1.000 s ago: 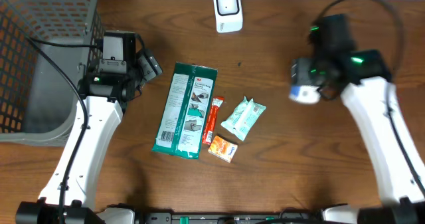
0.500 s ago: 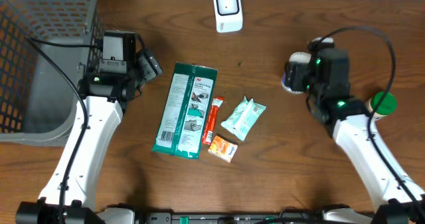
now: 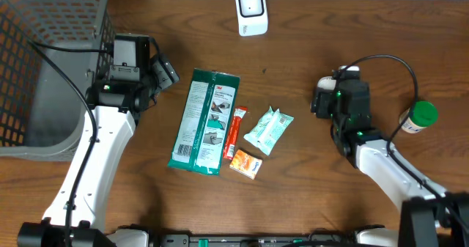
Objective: Scan the item barcode
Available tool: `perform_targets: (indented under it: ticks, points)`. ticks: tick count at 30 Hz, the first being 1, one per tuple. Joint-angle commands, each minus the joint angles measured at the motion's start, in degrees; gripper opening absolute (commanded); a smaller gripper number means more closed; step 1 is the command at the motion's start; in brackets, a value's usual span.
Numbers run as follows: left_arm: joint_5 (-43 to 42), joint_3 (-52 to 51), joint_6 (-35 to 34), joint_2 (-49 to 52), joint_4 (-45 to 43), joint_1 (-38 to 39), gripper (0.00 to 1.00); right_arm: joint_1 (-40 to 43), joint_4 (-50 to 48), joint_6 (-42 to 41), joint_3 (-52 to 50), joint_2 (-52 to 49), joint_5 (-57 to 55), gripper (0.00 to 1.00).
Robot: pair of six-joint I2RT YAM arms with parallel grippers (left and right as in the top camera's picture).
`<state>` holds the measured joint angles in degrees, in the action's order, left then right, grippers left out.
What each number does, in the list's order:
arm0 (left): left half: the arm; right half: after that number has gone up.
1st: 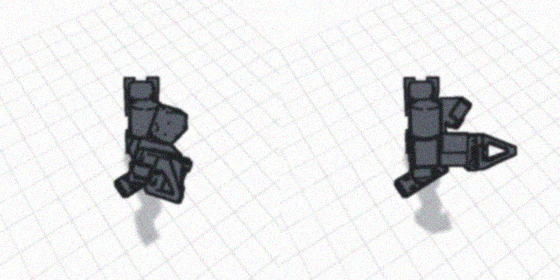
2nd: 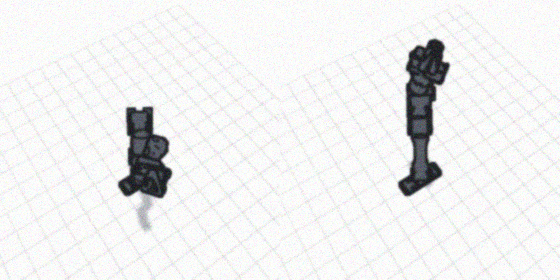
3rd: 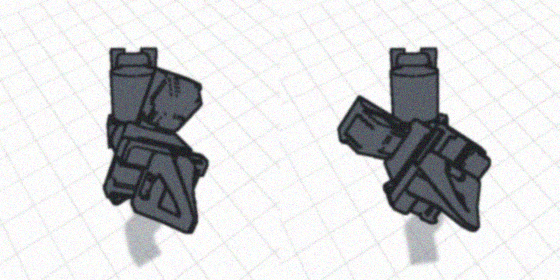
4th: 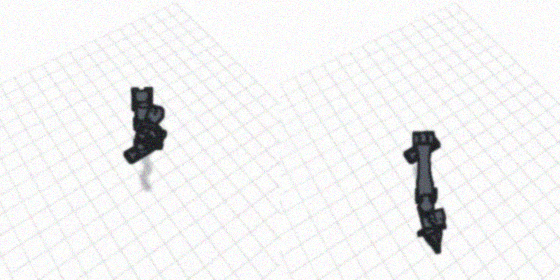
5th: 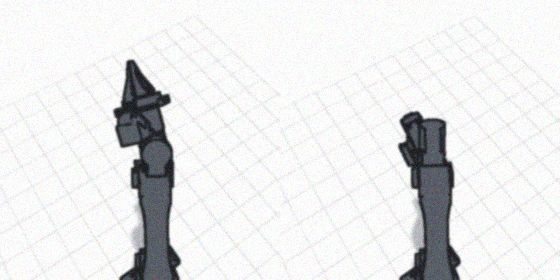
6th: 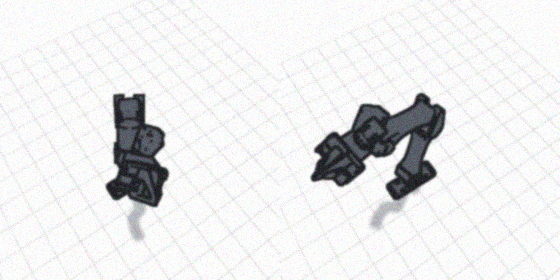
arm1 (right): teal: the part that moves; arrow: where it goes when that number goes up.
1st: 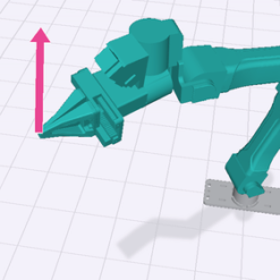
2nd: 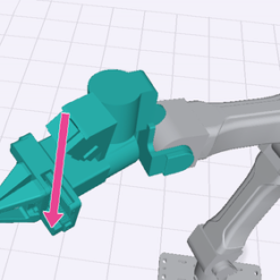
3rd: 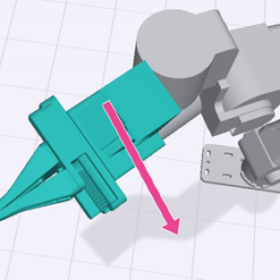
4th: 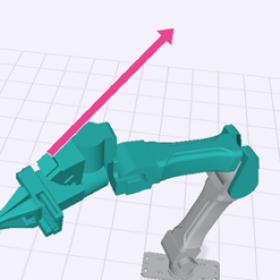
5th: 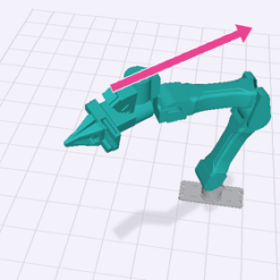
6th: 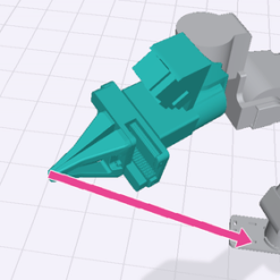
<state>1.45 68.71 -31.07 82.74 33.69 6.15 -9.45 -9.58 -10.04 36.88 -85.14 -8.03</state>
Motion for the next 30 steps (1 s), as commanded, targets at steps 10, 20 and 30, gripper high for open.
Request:
perform_targets:
  ticks: [10,20,30]
  points:
    - [0.11,0.52,0.98,-0.11,0.13,-0.09,0.85,-0.39,-8.94,1.99,-0.37,-5.42,-0.68,0.40]
    - [0.11,0.52,0.98,-0.11,0.13,-0.09,0.85,-0.39,-9.16,1.99,-0.35,-7.34,0.17,0.68]
    - [0.11,0.52,0.98,-0.11,0.13,-0.09,0.85,-0.39,-9.92,5.14,-0.22,-4.83,0.15,0.99]
